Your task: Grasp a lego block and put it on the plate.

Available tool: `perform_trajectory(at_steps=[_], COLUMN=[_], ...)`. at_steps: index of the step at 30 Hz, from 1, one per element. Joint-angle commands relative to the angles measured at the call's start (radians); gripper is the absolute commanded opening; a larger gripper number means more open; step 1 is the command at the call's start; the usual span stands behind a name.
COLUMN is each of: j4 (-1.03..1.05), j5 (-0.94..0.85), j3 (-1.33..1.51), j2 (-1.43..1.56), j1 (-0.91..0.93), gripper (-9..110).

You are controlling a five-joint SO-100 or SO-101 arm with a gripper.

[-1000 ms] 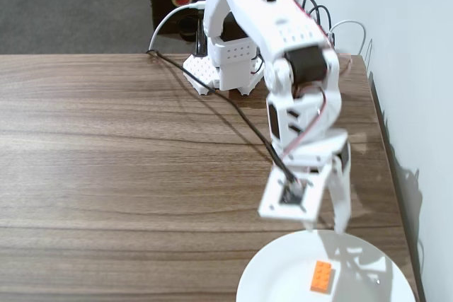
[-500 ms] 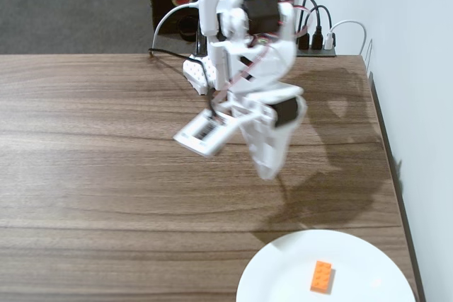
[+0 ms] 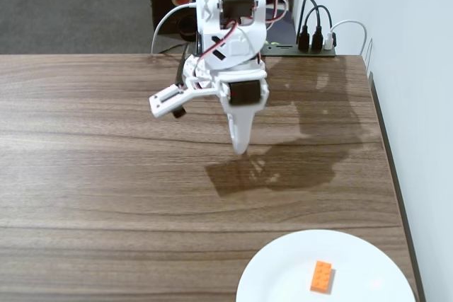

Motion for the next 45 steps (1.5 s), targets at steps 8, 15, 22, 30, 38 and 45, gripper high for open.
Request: perform_trajectory(at_steps=[8,15,22,30,38,45], j4=[0.035,0.061,0.084,0.11,0.147,0.195], j5=[0.037,0.034,0.028,0.017,0.008,0.008], j3=[0.121,0.19,0.267,0.333,0.368,0.391], j2=[0.225,0.333,0.43,0.515,0.597,0.704], j1=[0.077,0.114,0.121,0.121,0.135,0.14], gripper=[0,0,0,0,0,0])
